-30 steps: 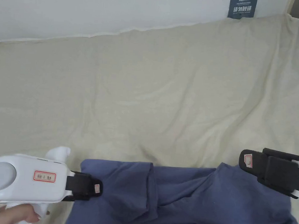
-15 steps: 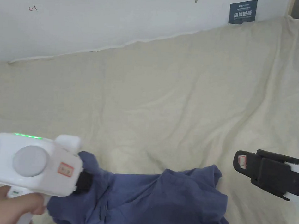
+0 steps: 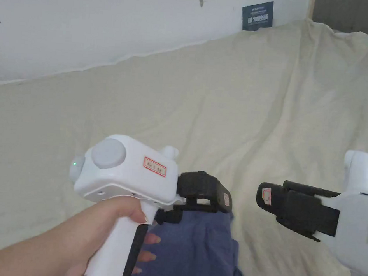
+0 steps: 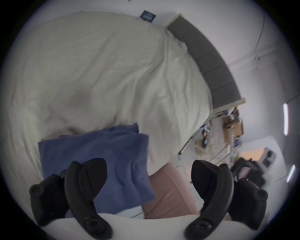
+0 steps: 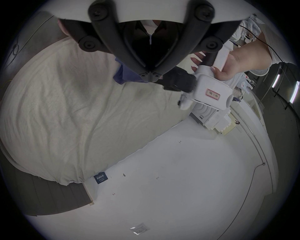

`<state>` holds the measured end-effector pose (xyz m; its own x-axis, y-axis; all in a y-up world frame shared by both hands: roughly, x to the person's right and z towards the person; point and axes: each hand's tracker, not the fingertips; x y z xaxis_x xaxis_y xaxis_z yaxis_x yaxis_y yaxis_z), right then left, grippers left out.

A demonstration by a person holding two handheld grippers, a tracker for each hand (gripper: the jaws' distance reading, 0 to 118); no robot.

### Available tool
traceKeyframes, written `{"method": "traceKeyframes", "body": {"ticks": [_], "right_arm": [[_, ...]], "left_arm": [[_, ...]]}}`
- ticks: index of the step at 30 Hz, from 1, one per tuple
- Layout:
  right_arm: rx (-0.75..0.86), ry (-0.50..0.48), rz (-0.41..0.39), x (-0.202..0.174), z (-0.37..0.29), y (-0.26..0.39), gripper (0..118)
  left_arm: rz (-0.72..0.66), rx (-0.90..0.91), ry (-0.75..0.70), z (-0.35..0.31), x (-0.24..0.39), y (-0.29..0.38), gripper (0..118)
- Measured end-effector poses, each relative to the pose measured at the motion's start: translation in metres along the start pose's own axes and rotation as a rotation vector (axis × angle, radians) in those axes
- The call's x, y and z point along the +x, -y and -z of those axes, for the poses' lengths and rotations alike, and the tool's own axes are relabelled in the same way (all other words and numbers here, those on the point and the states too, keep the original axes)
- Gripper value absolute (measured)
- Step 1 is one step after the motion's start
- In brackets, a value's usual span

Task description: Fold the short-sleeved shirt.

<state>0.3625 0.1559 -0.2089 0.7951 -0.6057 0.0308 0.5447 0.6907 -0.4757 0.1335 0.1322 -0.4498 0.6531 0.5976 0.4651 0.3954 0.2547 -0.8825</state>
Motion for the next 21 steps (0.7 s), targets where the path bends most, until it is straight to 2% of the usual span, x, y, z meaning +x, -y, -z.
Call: {"method": "traceKeyframes", "body": {"ticks": [3,6,7,8,9,10,11,15,21], "right_arm": [[0.004,0.003,0.009,0.005,0.0,-0.001,0],[0.005,-0.003,0.02,0.009,0.001,-0.001,0],[0.005,-0.004,0.025,0.01,0.001,0.0,0],[0.005,-0.007,0.03,0.01,0.002,0.0,0],[0.003,-0.01,0.035,0.011,0.003,0.001,0],[0.001,-0.011,0.038,0.012,0.003,0.002,0],[0.0,-0.012,0.042,0.012,0.003,0.003,0],[-0.009,-0.012,0.049,0.014,0.002,0.006,0],[-0.008,0.006,0.05,0.018,-0.002,0.006,0]], "left_arm": [[-0.048,0.001,-0.032,-0.025,-0.012,0.002,109],[-0.02,0.036,-0.206,-0.047,-0.015,0.014,107],[0.015,0.039,-0.247,-0.049,-0.016,0.018,104],[0.047,0.048,-0.274,-0.047,-0.018,0.02,95],[0.075,0.054,-0.3,-0.045,-0.019,0.023,67],[0.082,0.053,-0.3,-0.04,-0.018,0.027,34],[0.071,0.047,-0.289,-0.032,-0.018,0.03,9],[0.056,-0.039,-0.218,0.008,-0.012,0.034,9],[0.18,-0.138,-0.283,0.077,0.021,0.035,9]]}}
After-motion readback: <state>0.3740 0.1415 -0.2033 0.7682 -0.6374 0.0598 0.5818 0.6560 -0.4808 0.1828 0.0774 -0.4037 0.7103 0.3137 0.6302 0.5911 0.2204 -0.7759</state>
